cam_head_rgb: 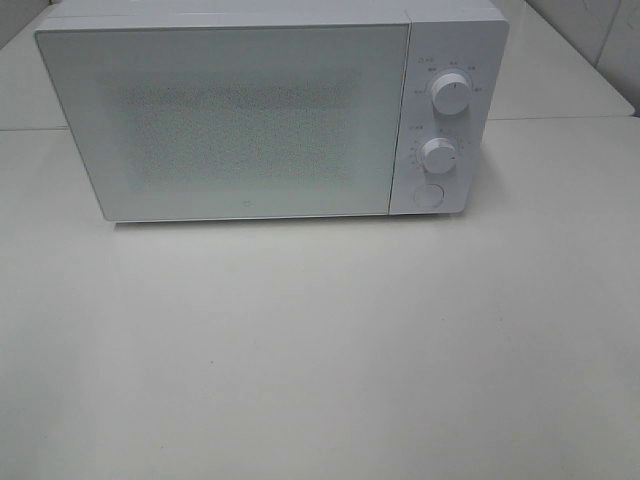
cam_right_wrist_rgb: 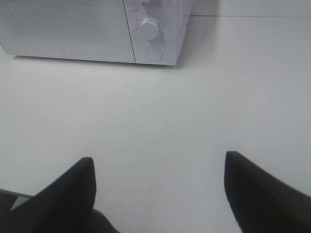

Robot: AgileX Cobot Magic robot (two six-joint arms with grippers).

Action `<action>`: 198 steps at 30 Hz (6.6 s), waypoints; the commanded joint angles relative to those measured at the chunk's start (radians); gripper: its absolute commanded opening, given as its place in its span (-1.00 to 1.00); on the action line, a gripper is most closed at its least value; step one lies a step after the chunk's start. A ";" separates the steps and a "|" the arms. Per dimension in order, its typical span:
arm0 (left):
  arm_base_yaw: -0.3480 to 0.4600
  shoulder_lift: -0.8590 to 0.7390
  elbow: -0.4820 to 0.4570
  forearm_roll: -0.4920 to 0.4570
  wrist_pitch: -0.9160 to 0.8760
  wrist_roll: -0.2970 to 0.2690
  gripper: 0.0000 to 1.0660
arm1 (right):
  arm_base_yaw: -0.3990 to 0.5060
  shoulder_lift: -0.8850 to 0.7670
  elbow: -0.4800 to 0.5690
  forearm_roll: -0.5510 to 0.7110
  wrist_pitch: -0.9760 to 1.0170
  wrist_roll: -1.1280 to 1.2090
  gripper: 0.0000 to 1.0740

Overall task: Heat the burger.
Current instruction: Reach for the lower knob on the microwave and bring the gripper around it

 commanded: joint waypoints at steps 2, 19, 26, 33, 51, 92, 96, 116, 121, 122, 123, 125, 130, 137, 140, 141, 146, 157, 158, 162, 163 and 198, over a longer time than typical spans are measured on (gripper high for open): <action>0.000 -0.021 0.001 -0.005 0.000 0.005 -0.99 | -0.005 -0.010 -0.009 0.000 -0.026 0.001 0.31; 0.000 -0.022 0.001 -0.005 0.000 0.005 -0.99 | -0.005 0.325 -0.018 -0.009 -0.482 0.018 0.24; 0.000 -0.023 0.001 -0.005 0.000 0.005 -0.99 | -0.005 0.569 -0.003 -0.009 -0.749 0.018 0.24; 0.000 -0.023 0.001 -0.005 0.000 0.005 -0.99 | -0.005 0.782 -0.003 -0.009 -0.952 0.016 0.24; 0.000 -0.021 0.001 -0.005 0.000 0.005 -0.99 | -0.005 1.257 -0.003 -0.009 -1.487 0.017 0.24; 0.000 -0.020 0.001 -0.005 0.000 0.005 -0.99 | 0.194 1.839 -0.046 0.220 -2.146 -0.174 0.24; 0.000 -0.020 0.001 -0.005 0.000 0.005 -0.99 | 0.192 1.916 -0.046 0.224 -2.287 -0.174 0.24; 0.000 -0.020 0.002 -0.005 0.000 0.005 -0.99 | 0.186 2.001 -0.149 0.269 -2.284 -0.174 0.24; 0.000 -0.020 0.002 -0.005 0.000 0.005 -0.99 | 0.186 2.001 -0.154 0.270 -2.269 -0.174 0.24; 0.000 -0.020 0.002 -0.005 0.000 0.005 -0.99 | 0.186 2.001 -0.158 0.276 -2.258 -0.174 0.24; 0.000 -0.020 0.002 -0.005 0.000 0.005 -0.99 | 0.186 2.001 -0.159 0.279 -2.256 -0.175 0.24; 0.000 -0.020 0.002 -0.005 0.000 0.005 -0.99 | 0.186 2.001 -0.162 0.285 -2.257 -0.175 0.24; 0.000 -0.020 0.002 -0.005 0.000 0.005 -0.99 | 0.161 2.021 -0.187 0.283 -2.240 -0.175 0.24; 0.000 -0.020 0.002 -0.005 0.000 0.005 -0.99 | 0.152 2.033 -0.188 0.285 -2.235 -0.175 0.22; 0.000 -0.020 0.002 -0.005 0.000 0.005 -0.99 | 0.152 2.033 -0.188 0.266 -2.235 -0.175 0.22; 0.000 -0.020 0.002 -0.005 0.000 0.005 -0.99 | 0.152 2.033 -0.188 0.242 -2.235 -0.175 0.22; 0.000 -0.020 0.002 -0.005 0.000 0.005 -0.99 | 0.152 2.036 -0.188 0.208 -2.204 -0.175 0.22; 0.000 -0.020 0.002 -0.005 0.000 0.005 -0.99 | 0.152 2.053 -0.188 0.210 -2.221 -0.175 0.00; 0.000 -0.020 0.002 -0.005 0.000 0.005 -0.99 | 0.152 2.053 -0.188 0.211 -2.216 -0.175 -0.05; 0.000 -0.020 0.002 -0.005 0.000 0.005 -0.99 | 0.152 2.053 -0.188 0.212 -2.214 -0.175 -0.39; 0.000 -0.020 0.002 -0.005 0.000 0.005 -0.99 | 0.152 2.053 -0.188 0.212 -2.214 -0.175 -0.39; 0.000 -0.020 0.002 -0.005 0.000 0.005 -0.99 | 0.152 2.053 -0.188 0.212 -2.271 0.823 -1.00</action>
